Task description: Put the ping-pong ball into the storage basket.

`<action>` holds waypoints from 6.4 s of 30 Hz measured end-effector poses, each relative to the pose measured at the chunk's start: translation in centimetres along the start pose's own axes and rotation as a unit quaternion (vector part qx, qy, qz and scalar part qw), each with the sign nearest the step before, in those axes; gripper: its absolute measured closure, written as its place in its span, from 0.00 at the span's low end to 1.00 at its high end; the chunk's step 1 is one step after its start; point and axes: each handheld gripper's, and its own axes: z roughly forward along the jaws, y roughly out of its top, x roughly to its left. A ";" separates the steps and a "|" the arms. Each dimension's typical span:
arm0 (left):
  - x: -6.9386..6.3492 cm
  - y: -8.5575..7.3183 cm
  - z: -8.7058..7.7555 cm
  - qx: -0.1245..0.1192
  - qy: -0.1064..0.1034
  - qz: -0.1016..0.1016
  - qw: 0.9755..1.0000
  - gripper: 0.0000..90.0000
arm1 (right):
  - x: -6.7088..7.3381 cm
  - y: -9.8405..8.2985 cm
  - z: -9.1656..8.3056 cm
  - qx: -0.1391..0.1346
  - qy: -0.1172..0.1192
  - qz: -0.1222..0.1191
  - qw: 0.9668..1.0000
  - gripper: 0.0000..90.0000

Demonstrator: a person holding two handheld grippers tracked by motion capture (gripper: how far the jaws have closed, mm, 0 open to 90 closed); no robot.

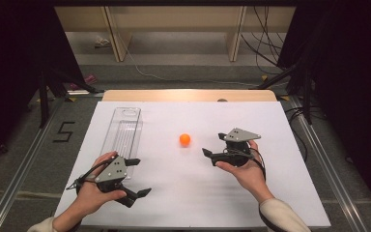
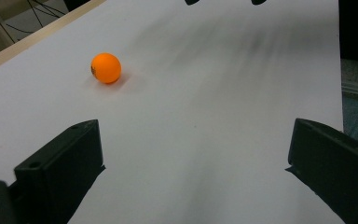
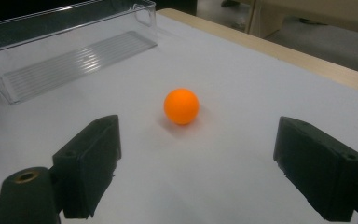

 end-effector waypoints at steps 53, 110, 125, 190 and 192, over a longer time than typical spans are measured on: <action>0.0 0.0 -0.1 -0.002 -0.002 0.001 1.000 0.03 | 0.1 1.7 8.1 0.046 0.017 -0.013 0.999 0.18; 0.0 0.0 -0.2 -0.004 -0.005 0.001 1.000 0.03 | 0.5 1.4 14.0 0.125 0.017 -0.026 0.992 0.47; 0.0 0.0 -0.2 -0.004 -0.006 0.002 1.000 0.03 | 0.5 1.4 14.0 0.132 0.016 -0.031 0.991 0.57; 0.0 0.0 -0.2 -0.003 -0.008 0.002 1.000 0.04 | 2.6 4.6 12.2 0.081 0.026 -0.044 0.995 0.57; -0.1 0.0 -0.2 -0.004 -0.007 0.002 1.000 0.04 | 2.7 4.7 12.2 0.080 0.026 -0.044 0.995 0.57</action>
